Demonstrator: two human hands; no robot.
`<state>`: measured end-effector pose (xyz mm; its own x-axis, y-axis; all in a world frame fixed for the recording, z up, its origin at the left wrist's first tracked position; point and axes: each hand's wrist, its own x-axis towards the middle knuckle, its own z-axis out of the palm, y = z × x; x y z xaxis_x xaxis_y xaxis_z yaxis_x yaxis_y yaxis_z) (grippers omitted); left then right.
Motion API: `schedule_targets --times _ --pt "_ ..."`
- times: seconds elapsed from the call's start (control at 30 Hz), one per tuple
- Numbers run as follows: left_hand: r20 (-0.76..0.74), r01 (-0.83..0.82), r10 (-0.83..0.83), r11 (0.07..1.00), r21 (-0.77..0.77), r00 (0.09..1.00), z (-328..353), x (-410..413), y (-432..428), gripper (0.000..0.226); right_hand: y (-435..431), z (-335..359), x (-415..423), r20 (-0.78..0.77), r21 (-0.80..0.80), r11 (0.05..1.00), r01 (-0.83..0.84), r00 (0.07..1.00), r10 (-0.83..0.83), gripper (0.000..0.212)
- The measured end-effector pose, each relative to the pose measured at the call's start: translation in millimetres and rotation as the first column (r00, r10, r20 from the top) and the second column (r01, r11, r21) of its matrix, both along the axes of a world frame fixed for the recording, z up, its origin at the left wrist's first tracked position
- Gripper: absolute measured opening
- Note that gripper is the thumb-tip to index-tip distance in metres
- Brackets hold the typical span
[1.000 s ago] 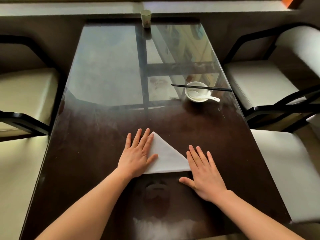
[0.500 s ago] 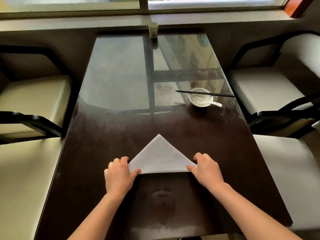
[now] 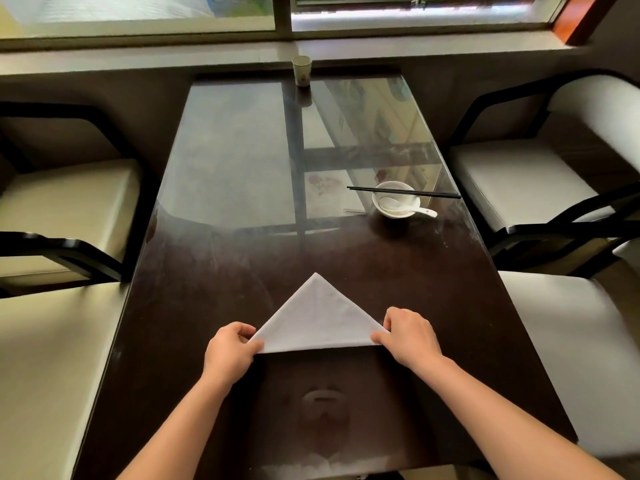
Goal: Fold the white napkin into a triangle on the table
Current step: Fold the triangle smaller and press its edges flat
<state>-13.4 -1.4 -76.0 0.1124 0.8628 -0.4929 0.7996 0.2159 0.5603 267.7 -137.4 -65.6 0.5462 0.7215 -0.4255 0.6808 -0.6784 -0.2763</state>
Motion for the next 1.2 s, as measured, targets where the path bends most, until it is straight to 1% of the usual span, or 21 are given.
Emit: schedule_targets --times 0.03,0.1,0.23,0.3,0.37,0.43,0.6,0.97,1.2 --pt "0.046 -0.027 0.028 0.999 -0.022 0.999 -0.5 -2.7 -0.1 0.017 -1.1 0.5 -0.4 -0.033 0.024 0.999 0.026 0.999 -0.025 0.027" --pt "0.081 -0.047 0.049 0.998 -0.037 0.996 -2.5 -6.8 -0.2 0.021 -2.2 2.9 0.4 -0.109 0.049 0.995 0.081 0.991 -0.076 0.023" --pt "0.081 -0.066 0.069 0.997 -0.045 0.994 -5.6 -9.1 -2.5 0.008 -1.9 6.7 4.3 -0.269 0.037 0.984 0.172 0.950 -0.156 0.018" --pt "0.074 -0.079 0.082 0.996 -0.045 0.994 -6.3 -9.0 -3.9 0.007 -2.4 7.5 4.3 -0.295 0.009 0.983 0.182 0.940 -0.171 0.019" --pt "0.074 -0.079 0.081 0.996 -0.040 0.994 -7.2 -9.7 -4.3 0.014 -3.2 7.0 3.9 -0.322 -0.004 0.981 0.193 0.929 -0.184 0.018" --pt "0.107 -0.081 0.086 0.995 -0.056 0.991 -7.9 -10.8 -4.0 0.014 -3.9 6.5 3.6 -0.347 -0.011 0.980 0.201 0.918 -0.192 0.016" --pt "0.181 -0.088 0.109 0.989 -0.121 0.977 -5.5 -11.5 -7.3 0.012 -3.8 7.0 4.9 -0.345 -0.009 0.979 0.204 0.918 -0.195 0.013" --pt "0.230 -0.140 0.165 0.983 -0.122 0.959 -2.8 -11.1 -12.7 0.014 -5.8 6.9 4.4 -0.330 0.008 0.979 0.203 0.925 -0.189 0.013" --pt "0.255 -0.140 0.173 0.980 -0.144 0.951 1.3 -6.1 -18.9 0.016 -11.1 11.6 4.8 -0.324 0.023 0.975 0.219 0.925 -0.200 0.013"
